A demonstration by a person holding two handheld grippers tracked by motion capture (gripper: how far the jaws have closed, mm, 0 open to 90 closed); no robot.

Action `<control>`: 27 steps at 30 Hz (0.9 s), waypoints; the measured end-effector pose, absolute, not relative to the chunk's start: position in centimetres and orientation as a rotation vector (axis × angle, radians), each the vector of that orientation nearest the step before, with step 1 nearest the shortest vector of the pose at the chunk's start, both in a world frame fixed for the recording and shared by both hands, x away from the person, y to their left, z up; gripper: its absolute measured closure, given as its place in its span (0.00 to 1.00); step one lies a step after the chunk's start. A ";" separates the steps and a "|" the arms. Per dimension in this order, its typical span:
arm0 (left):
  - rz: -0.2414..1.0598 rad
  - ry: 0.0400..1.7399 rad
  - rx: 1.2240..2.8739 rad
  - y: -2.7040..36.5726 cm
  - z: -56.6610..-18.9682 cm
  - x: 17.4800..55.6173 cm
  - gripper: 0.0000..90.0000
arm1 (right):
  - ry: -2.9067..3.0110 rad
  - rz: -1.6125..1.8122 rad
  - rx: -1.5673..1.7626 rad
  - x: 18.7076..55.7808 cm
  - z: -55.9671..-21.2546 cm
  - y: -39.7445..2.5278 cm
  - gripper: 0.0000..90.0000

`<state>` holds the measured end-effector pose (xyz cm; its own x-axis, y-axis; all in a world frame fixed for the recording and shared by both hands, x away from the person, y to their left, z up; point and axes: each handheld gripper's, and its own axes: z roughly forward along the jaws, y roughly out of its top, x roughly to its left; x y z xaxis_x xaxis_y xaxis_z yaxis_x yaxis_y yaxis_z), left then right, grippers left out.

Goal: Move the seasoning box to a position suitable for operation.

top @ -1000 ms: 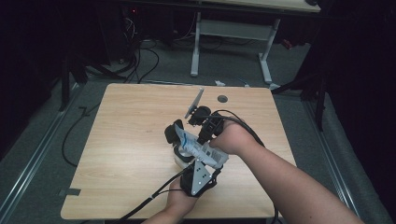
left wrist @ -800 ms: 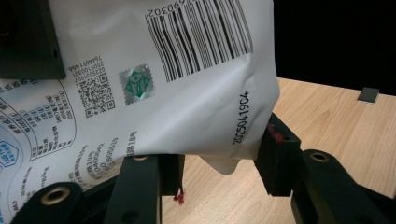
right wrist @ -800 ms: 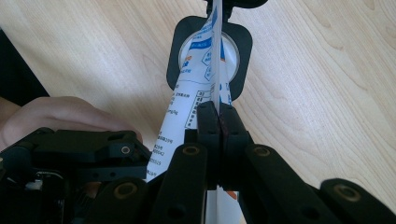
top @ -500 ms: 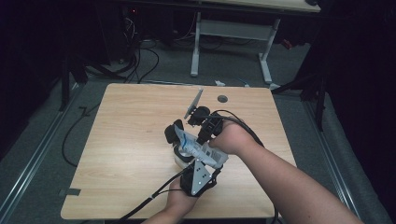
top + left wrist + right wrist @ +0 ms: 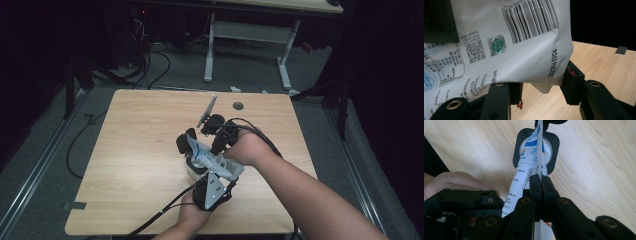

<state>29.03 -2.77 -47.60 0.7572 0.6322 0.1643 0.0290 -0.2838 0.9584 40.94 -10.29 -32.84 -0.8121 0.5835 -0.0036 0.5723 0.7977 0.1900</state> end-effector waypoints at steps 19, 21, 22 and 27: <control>0.592 0.545 1.794 -2.4 -49.4 28.6 0.65 | 2.939 0.257 0.954 40.7 -33.7 -10.7 0.99; 0.592 0.545 1.797 -2.4 -49.5 28.6 0.65 | 2.941 0.259 0.950 40.7 -33.8 -10.7 0.99; 0.587 0.548 1.796 -2.4 -49.6 28.6 0.65 | 2.939 0.248 0.952 40.6 -33.8 -10.7 0.99; 0.581 0.550 1.800 -2.3 -49.9 28.5 0.65 | 2.939 0.243 0.951 40.5 -33.9 -10.8 0.99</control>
